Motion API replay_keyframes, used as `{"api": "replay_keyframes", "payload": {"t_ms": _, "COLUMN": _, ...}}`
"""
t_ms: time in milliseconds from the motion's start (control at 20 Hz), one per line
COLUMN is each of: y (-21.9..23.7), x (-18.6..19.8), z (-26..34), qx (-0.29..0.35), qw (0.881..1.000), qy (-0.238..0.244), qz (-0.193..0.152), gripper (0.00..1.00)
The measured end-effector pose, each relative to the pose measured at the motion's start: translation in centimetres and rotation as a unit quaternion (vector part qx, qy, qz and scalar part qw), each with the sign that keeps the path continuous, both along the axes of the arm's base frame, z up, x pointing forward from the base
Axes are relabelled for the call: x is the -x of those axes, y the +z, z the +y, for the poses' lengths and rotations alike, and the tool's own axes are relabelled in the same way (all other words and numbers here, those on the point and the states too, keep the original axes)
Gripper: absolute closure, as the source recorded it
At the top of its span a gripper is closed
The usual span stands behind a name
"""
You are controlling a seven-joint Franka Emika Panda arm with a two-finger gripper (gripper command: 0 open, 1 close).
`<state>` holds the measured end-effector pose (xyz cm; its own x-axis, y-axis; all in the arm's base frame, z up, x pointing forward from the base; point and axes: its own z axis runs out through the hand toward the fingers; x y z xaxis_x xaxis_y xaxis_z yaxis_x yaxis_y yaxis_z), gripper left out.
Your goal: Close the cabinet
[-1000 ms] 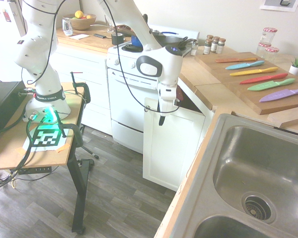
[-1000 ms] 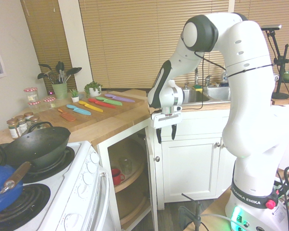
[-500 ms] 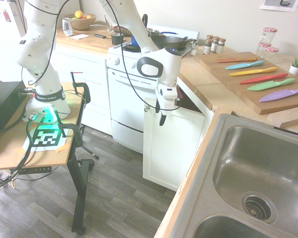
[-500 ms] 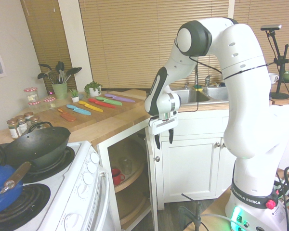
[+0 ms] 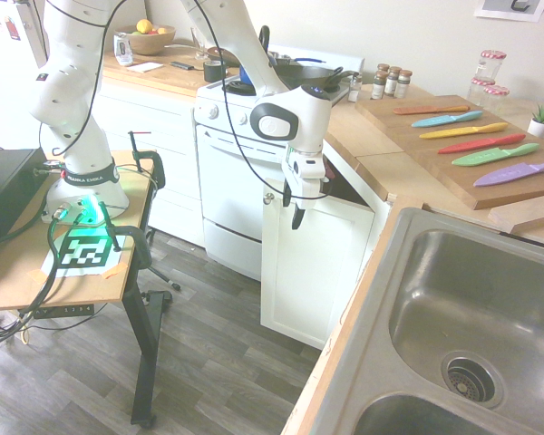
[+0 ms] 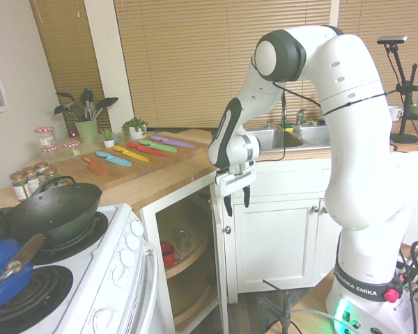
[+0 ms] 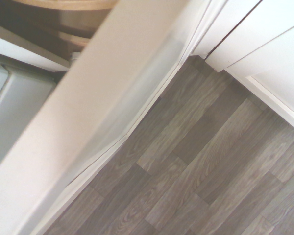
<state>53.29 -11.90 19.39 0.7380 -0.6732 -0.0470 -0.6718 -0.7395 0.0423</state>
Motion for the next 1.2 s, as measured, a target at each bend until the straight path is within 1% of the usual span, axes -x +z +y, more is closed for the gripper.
{"api": "replay_keyframes", "payload": {"t_ms": 900, "y": 0.4, "x": -0.3, "z": 1.7, "qx": 0.007, "qw": 1.0, "qy": 0.03, "qz": 0.005, "gripper": 1.0}}
{"api": "replay_keyframes", "payload": {"t_ms": 1200, "y": 0.3, "x": -0.5, "z": 3.1, "qx": 0.018, "qw": 0.998, "qy": 0.062, "qz": 0.009, "gripper": 1.0}}
